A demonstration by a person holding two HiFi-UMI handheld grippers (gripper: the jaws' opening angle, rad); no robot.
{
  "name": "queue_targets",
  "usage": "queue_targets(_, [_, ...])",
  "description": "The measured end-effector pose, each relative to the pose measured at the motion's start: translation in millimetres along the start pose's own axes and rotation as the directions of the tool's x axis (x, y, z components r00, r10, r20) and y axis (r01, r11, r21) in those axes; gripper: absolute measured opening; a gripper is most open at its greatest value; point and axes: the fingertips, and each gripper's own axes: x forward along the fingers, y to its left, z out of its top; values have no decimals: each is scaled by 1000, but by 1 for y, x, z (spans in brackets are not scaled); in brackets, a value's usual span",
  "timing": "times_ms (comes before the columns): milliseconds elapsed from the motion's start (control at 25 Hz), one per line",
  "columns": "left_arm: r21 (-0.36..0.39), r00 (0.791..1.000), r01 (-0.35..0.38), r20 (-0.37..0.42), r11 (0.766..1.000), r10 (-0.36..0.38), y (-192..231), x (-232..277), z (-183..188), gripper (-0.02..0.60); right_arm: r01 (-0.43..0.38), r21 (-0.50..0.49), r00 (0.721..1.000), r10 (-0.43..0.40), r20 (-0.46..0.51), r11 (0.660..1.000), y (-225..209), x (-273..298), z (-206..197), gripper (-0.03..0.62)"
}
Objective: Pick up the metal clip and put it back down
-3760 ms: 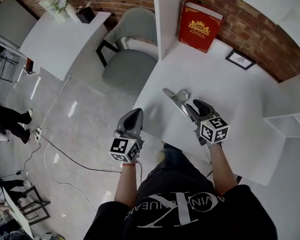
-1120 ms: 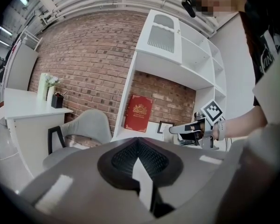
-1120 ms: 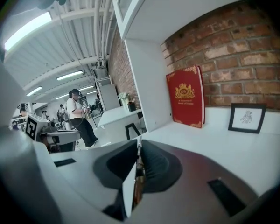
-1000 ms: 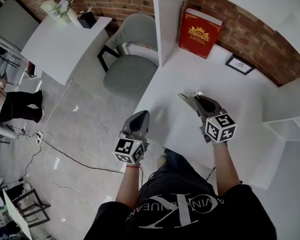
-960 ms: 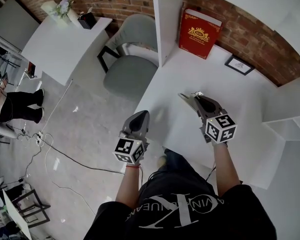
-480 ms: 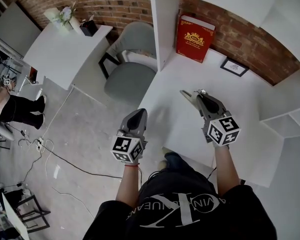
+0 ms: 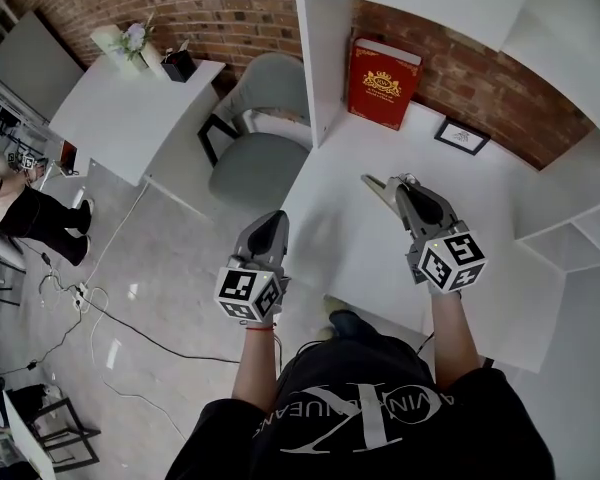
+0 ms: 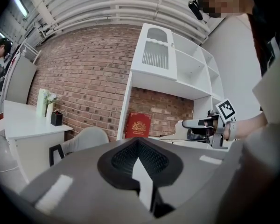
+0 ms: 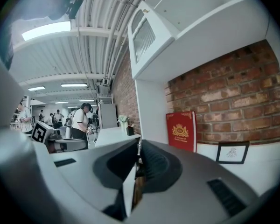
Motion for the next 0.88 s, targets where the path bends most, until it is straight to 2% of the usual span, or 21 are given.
queue_targets(880, [23,997,16,74,1000,-18,-16,5,35,8,20,-21,995,-18,98,1000,-4,-30,38,35])
